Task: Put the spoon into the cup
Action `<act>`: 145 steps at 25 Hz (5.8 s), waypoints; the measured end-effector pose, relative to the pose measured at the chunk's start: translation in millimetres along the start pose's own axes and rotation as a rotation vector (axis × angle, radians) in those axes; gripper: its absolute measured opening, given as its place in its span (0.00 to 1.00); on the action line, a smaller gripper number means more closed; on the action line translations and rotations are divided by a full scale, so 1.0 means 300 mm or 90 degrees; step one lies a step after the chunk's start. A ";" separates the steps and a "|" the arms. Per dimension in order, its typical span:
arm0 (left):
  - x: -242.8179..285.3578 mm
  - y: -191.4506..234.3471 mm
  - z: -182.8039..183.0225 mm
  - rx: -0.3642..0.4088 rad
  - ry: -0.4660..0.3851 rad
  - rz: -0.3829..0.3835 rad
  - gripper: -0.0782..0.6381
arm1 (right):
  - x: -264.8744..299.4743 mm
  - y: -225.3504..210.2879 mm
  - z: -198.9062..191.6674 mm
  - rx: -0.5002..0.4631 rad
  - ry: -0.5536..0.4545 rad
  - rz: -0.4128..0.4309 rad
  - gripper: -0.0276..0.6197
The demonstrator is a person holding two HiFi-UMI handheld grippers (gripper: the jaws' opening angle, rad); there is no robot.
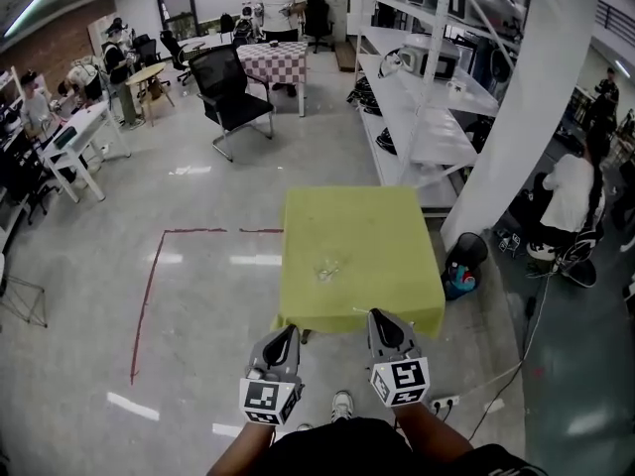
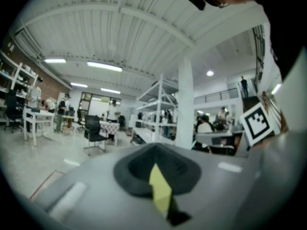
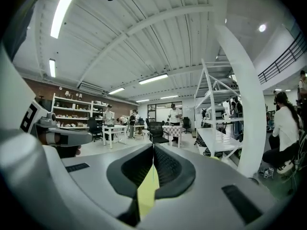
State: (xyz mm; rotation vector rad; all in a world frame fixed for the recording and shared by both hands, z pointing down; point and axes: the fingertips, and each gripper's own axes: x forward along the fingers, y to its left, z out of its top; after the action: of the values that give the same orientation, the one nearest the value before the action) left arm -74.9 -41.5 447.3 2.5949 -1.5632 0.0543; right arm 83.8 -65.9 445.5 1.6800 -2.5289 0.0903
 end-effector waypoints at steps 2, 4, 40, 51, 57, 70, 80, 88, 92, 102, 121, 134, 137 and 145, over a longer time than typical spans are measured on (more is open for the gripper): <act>0.056 -0.014 0.010 0.002 0.002 -0.005 0.12 | 0.038 -0.038 0.007 -0.007 -0.003 0.005 0.06; 0.102 -0.037 0.019 0.001 0.003 -0.017 0.12 | 0.068 -0.063 0.012 -0.016 -0.005 0.015 0.06; 0.564 0.333 -0.099 -0.016 0.066 -0.023 0.12 | 0.620 -0.100 -0.106 -0.024 0.066 0.047 0.06; 0.622 0.534 -0.207 -0.029 0.101 -0.023 0.12 | 0.722 -0.012 -0.088 -0.053 0.081 0.033 0.06; 0.669 0.578 -0.206 -0.043 0.102 -0.004 0.12 | 0.752 -0.009 -0.141 -0.050 0.104 0.041 0.06; 0.809 0.511 -0.287 -0.057 0.148 -0.027 0.12 | 0.840 -0.084 -0.330 0.003 0.167 0.075 0.06; 0.843 0.457 -0.397 -0.044 0.191 -0.022 0.12 | 0.864 -0.108 -0.467 0.036 0.207 0.093 0.06; 0.851 0.479 -0.440 -0.044 0.208 -0.012 0.12 | 0.897 -0.089 -0.543 0.039 0.237 0.113 0.06; 0.854 0.478 -0.446 -0.046 0.214 -0.013 0.12 | 0.899 -0.092 -0.547 0.045 0.242 0.115 0.21; 0.855 0.482 -0.428 -0.045 0.201 -0.017 0.12 | 0.894 -0.110 -0.514 0.035 0.228 0.102 0.21; 0.891 0.454 -0.135 -0.036 0.091 -0.038 0.12 | 0.928 -0.135 -0.142 -0.034 0.059 0.063 0.05; 0.866 0.390 0.024 -0.004 0.016 -0.072 0.12 | 0.918 -0.113 0.084 -0.085 -0.024 0.049 0.05; 0.848 0.398 0.033 0.002 0.014 -0.070 0.12 | 0.895 -0.108 0.087 -0.075 -0.025 0.041 0.05; 0.832 0.423 0.073 0.009 -0.002 -0.055 0.12 | 0.886 -0.103 0.098 -0.051 -0.037 0.036 0.05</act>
State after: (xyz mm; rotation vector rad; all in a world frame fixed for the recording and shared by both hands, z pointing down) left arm -70.7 -322.1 457.3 2.6716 -1.4548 0.0531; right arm 8.5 -324.4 447.8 1.6051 -2.5845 -0.0563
